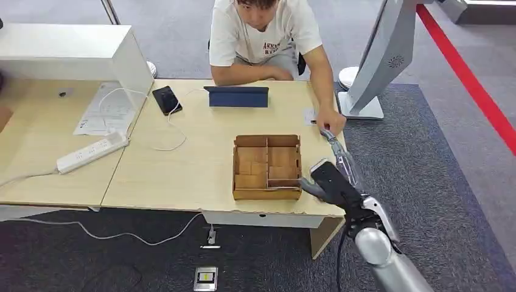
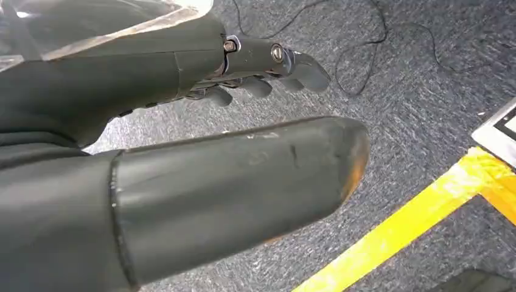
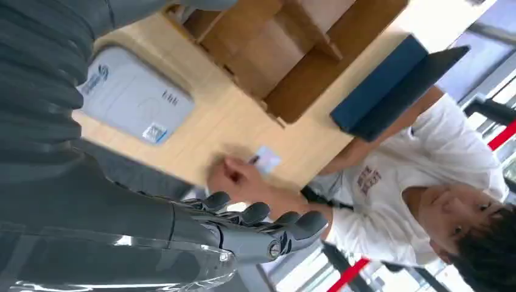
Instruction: Pass the card to the sensor for recognition and then transmit it.
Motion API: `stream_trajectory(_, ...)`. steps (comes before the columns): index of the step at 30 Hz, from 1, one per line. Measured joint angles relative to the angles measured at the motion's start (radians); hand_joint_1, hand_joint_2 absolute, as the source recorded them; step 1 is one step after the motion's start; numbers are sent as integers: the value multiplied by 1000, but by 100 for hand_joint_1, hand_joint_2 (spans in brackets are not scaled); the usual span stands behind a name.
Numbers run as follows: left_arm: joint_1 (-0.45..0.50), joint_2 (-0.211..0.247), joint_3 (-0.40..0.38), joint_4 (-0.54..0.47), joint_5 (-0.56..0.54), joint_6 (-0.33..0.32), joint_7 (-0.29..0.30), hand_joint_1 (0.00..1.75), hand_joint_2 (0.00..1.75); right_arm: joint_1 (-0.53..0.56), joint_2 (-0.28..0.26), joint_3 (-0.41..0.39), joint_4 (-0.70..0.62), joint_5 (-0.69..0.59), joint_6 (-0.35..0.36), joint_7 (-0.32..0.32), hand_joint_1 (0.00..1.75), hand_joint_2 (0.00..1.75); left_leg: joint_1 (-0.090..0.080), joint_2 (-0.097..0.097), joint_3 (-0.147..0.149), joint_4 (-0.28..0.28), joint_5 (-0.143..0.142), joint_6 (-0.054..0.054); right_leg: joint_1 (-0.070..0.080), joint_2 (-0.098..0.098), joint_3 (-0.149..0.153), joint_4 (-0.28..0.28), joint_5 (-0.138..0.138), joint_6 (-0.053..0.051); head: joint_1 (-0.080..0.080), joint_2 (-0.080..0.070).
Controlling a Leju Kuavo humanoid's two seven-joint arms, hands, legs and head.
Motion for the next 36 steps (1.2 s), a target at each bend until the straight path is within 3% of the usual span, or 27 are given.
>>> stream_trajectory(4,0,-2,0,0,-1,0,-4,0,0,1,0,40,3,122,-43,14,0,175,0,0,0,0,0,0,0,0,0,0,0,0,0,0)
stream_trajectory(12,0,-2,0,0,0,-2,-7,0,0,-3,-14,81,-2,225,-26,43,0,175,0,0,0,0,0,0,0,0,0,0,0,0,0,0)
stream_trajectory(17,0,-2,0,0,3,-4,2,0,0,-3,-16,88,-2,164,24,91,0,175,0,0,0,0,0,0,0,0,0,0,0,0,0,0)
stream_trajectory(36,0,-2,0,0,0,-11,0,0,0,-9,-20,104,-11,173,53,121,0,175,0,0,0,0,0,0,0,0,0,0,0,0,0,0)
